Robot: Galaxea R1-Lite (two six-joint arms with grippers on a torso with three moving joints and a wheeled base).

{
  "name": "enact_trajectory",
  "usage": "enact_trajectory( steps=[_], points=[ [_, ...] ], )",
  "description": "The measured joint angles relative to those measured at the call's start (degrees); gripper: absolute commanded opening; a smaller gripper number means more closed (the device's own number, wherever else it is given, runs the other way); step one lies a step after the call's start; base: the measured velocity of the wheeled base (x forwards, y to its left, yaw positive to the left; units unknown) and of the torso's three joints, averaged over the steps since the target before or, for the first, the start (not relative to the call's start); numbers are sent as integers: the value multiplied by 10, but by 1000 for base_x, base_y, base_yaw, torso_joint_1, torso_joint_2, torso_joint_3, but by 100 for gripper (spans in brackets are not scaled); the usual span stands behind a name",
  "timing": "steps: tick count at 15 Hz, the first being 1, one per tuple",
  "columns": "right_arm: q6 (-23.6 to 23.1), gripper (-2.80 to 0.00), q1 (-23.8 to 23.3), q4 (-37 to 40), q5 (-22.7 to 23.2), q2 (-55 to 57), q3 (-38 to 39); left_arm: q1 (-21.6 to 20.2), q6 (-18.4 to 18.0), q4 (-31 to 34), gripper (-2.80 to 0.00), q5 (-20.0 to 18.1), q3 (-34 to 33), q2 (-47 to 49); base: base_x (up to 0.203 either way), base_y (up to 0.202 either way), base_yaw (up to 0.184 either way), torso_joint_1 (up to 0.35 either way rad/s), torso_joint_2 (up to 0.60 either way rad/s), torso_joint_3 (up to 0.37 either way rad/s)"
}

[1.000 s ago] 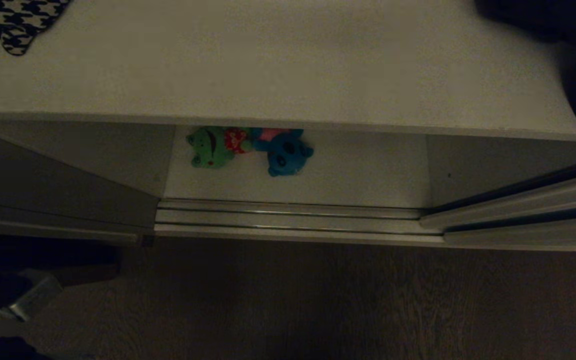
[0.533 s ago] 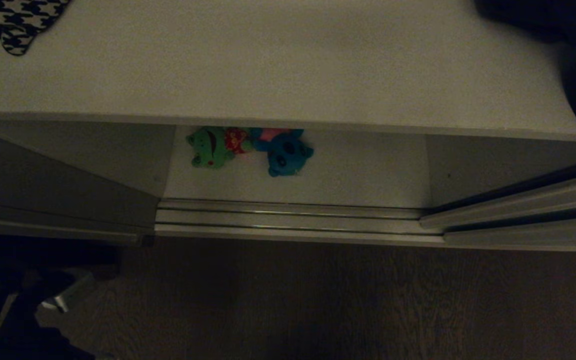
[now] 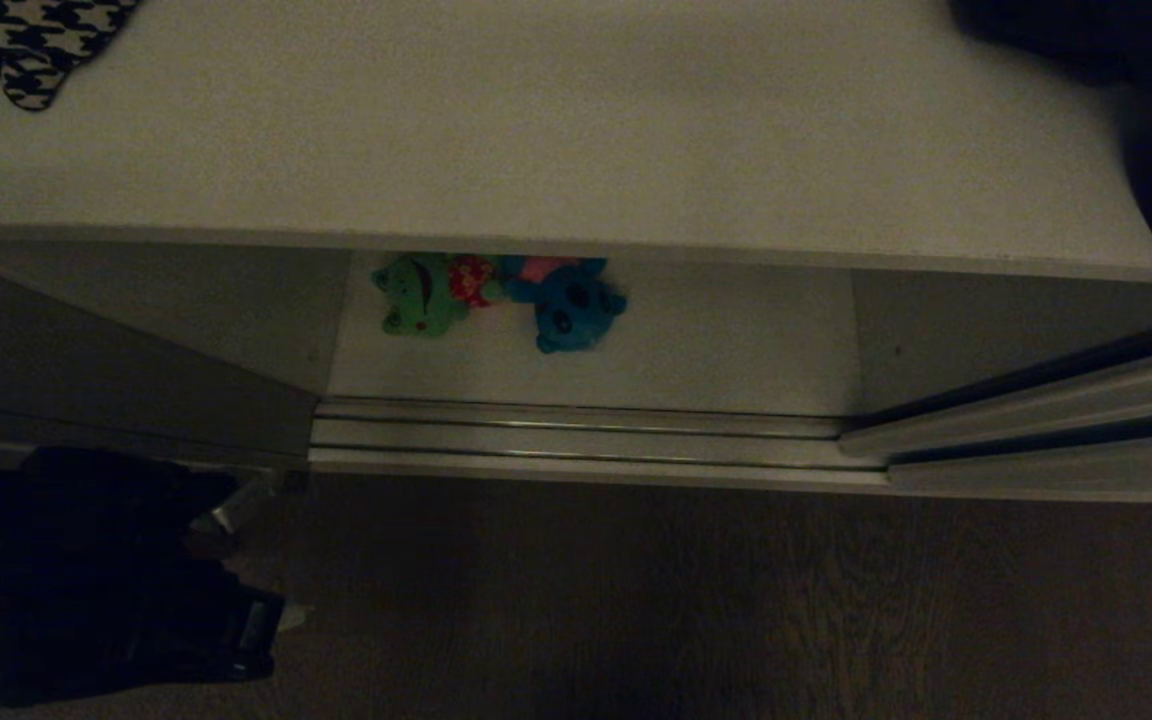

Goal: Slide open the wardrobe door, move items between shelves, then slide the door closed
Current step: Place the green doll on the higher shelf

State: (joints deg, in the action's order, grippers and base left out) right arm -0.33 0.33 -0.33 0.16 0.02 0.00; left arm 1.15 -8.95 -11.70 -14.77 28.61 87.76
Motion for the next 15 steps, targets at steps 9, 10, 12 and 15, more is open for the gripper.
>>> enact_trajectory(
  steps=[9,10,12,15],
  points=[
    [0,-280,0,0,0,0,0,23,80,-333,0,39,32,161,0,0,0,0,0,0],
    [0,-280,0,0,0,0,0,26,80,-371,0,57,42,180,0,0,0,0,0,0],
    [0,-280,0,0,0,0,0,30,84,-433,0,78,63,213,0,0,0,0,0,0],
    [0,-280,0,0,0,0,0,36,108,-482,0,83,106,252,0,0,0,0,0,0]
  ],
)
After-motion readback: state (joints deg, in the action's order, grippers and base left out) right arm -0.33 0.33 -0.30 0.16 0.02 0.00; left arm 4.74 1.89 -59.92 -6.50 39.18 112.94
